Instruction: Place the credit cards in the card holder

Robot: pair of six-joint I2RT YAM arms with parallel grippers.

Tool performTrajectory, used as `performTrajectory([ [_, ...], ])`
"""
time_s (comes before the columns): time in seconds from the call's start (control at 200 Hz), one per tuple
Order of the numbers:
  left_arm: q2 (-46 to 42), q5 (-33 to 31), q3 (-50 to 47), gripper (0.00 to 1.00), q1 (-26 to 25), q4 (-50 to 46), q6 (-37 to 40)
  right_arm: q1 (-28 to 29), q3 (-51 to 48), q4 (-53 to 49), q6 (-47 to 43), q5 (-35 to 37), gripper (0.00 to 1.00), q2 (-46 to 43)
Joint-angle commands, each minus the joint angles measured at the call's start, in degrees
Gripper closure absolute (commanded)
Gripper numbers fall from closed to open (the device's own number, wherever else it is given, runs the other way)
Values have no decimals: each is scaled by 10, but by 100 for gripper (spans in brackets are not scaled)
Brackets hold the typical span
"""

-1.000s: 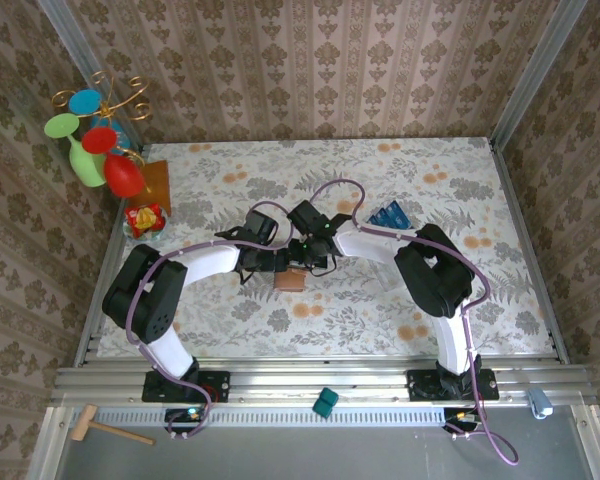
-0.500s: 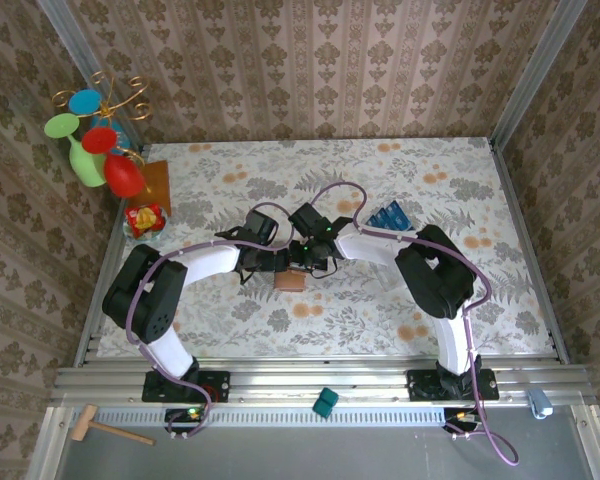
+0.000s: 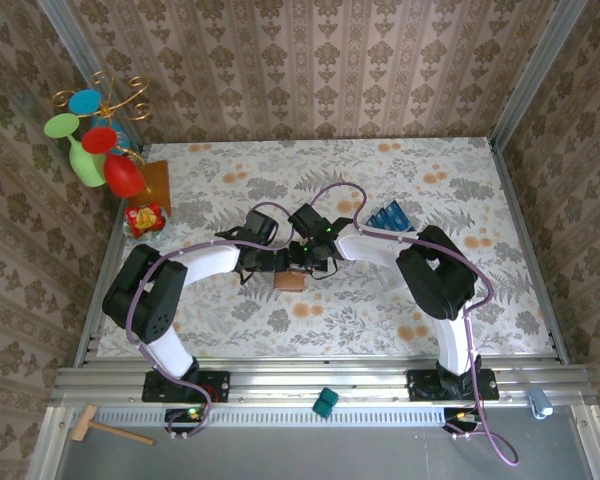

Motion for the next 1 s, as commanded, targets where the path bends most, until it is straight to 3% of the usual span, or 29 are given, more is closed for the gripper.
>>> performTrajectory([
  [0.0, 43, -9, -19, 0, -5, -10, -5, 6, -6, -13, 2, 1, 100, 11],
  [0.56, 43, -8, -21, 0, -5, -8, -4, -5, -72, 22, 17, -1, 100, 26],
  [0.995, 41, -7, -23, 0, -5, -8, -5, -10, -20, 34, 2, -27, 100, -28],
])
